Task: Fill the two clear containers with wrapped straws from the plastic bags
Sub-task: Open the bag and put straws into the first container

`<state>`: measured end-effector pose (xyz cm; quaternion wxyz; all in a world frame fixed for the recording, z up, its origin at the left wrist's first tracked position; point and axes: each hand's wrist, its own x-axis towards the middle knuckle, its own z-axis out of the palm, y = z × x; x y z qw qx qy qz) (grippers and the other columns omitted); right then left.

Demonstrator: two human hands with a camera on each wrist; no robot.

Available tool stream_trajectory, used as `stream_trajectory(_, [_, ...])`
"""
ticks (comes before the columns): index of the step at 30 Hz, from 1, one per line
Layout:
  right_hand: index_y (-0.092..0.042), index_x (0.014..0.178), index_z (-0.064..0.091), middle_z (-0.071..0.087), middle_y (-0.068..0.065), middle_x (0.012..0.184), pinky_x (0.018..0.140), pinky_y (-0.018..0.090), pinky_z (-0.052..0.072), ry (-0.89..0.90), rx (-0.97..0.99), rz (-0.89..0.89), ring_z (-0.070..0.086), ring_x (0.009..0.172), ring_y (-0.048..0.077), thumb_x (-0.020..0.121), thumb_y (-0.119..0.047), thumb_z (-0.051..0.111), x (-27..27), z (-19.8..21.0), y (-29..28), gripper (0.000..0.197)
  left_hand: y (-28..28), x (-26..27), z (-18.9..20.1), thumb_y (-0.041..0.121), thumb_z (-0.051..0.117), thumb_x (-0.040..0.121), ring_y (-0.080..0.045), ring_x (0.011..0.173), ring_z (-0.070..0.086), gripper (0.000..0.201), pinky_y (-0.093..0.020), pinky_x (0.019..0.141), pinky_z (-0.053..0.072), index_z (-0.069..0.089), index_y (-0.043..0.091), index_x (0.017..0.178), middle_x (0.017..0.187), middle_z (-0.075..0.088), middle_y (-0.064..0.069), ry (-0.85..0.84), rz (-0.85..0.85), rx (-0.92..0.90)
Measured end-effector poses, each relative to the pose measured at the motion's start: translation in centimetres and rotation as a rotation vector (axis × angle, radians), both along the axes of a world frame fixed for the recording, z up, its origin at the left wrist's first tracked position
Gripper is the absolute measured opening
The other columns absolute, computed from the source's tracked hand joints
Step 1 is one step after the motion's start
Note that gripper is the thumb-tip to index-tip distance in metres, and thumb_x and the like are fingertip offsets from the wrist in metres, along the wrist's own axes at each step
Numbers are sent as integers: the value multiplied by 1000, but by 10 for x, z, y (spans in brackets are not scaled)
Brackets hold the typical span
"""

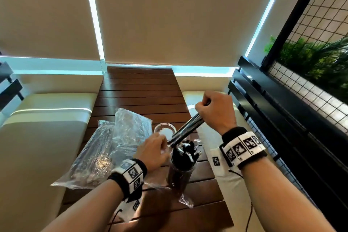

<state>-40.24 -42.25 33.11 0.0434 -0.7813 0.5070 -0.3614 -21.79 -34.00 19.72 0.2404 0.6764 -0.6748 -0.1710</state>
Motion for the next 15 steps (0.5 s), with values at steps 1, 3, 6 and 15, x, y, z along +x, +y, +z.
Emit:
stream_trajectory(1, [-19,56,52,50,-7,52,56,26,36,2,22,-20,48,54,14,74,-20,67,-6,-1,-2,25,3,-4,-6,33,67,74,-16,77,52,18,-34,70,49,51,24,77,89,49,8,-65,-85,67])
stream_trajectory(3, [-21,53,49,49,-8,51,54,25,37,-22,76,-45,46,53,13,74,-21,68,-15,-6,-4,28,8,-14,-13,37,60,75,-18,85,59,15,-36,75,53,58,26,84,98,53,9,-221,-232,191])
stream_trajectory(6, [-20,50,48,48,-6,50,55,26,40,-100,174,-65,45,53,12,72,-20,69,-25,-12,-8,30,10,-25,-24,35,49,76,-23,104,62,46,-36,88,53,55,40,121,123,58,8,-296,-367,263])
stream_trajectory(15, [-19,47,49,50,-7,50,51,20,34,69,304,-11,46,54,8,69,-18,70,-29,-27,-11,30,16,-23,-16,36,35,81,-22,115,58,50,-35,100,48,69,12,109,124,56,1,-267,-479,284])
